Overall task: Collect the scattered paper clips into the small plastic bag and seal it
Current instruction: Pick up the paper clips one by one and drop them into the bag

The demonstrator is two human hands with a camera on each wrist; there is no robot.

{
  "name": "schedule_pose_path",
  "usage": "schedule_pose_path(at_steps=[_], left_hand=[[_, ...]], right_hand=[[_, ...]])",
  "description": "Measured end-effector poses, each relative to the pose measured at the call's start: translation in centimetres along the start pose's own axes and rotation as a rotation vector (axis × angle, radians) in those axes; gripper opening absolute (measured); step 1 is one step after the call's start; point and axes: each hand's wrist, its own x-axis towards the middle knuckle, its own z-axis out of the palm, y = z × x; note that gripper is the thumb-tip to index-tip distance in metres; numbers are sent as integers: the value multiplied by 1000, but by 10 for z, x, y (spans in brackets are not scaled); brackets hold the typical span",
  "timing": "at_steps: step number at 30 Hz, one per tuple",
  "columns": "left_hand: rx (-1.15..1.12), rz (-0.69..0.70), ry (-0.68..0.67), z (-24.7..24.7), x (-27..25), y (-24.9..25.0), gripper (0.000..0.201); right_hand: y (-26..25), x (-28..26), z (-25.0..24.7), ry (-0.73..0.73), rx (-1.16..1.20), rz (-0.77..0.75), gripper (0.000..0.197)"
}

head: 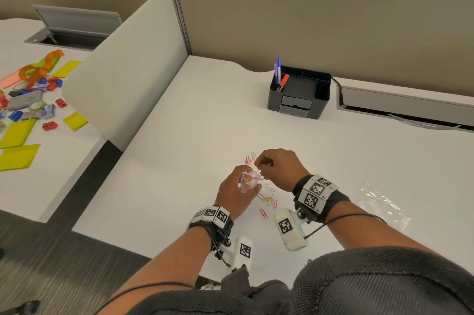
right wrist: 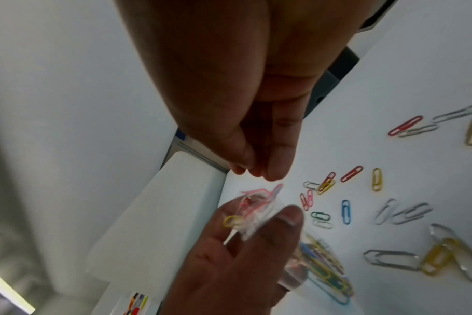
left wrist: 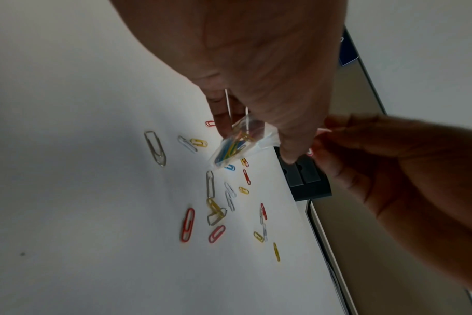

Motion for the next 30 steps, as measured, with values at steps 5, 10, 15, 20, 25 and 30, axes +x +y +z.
schedule_pose_path(at_steps=[5, 10, 15, 20, 25, 30], left_hand=[[-24, 14, -12, 3, 1, 1, 39], [-29, 16, -22, 11, -1, 1, 47], [1, 15, -24, 10, 0, 1, 40], [4, 13, -15, 9, 4, 2, 32], [18, 12, -16, 10, 4, -4, 38], [26, -11, 17, 3, 5, -12, 39]], right_hand=[[18, -6, 9, -83, -100, -2, 14], [13, -3, 19, 4, -49, 52, 13], [11, 1, 17, -27, -20, 37, 9], [7, -2, 13, -177, -238, -128, 20], [14, 4, 13, -87, -235, -145, 27], [58, 26, 11, 56, -225, 147, 28]])
